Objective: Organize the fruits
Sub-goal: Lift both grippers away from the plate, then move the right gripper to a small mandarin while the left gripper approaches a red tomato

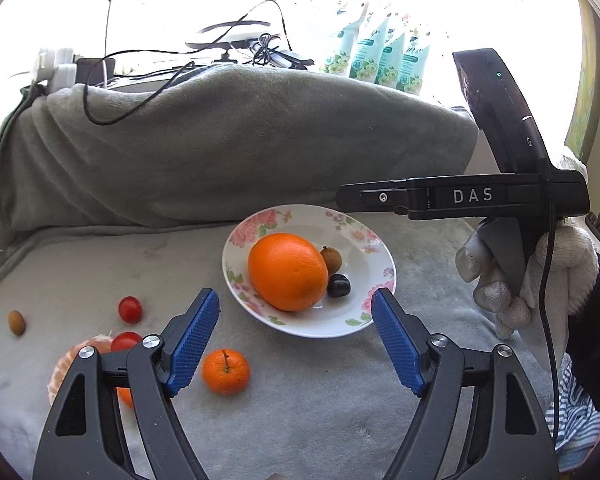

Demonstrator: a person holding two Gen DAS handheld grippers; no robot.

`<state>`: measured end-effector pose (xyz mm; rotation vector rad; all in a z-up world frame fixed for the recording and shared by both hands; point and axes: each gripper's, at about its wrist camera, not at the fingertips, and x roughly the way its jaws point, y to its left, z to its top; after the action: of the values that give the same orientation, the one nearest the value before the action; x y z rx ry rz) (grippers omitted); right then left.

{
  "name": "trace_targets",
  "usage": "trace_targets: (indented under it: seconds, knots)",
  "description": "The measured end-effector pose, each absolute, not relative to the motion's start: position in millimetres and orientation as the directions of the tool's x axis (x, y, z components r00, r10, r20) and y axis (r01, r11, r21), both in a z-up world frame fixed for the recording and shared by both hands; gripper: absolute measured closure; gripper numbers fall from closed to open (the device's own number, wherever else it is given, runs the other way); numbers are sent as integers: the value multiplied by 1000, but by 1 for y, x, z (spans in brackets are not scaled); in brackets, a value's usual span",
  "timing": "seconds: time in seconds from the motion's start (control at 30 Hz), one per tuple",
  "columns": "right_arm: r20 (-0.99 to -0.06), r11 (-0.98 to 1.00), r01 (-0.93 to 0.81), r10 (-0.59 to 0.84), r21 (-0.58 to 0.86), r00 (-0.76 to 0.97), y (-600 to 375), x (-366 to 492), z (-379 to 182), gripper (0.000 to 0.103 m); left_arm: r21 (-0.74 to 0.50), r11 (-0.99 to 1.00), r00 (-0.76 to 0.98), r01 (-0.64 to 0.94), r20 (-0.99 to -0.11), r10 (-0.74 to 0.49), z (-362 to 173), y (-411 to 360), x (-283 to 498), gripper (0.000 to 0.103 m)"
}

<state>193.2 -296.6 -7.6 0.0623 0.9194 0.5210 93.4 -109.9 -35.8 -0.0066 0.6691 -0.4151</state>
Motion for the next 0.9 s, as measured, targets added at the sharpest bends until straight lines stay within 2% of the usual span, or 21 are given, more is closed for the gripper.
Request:
trace_targets:
  seconds: [0.37,0.9]
  knots:
    - [-728,827,-472,523,306,444,-252,181,7,13,-145,956,754,254,-589,-290,-35,-44,77,24]
    - [-707,769,-527,595,362,382,-208,146,-4,13,-175,981,770,85,-613,-176,-54,42,62,24]
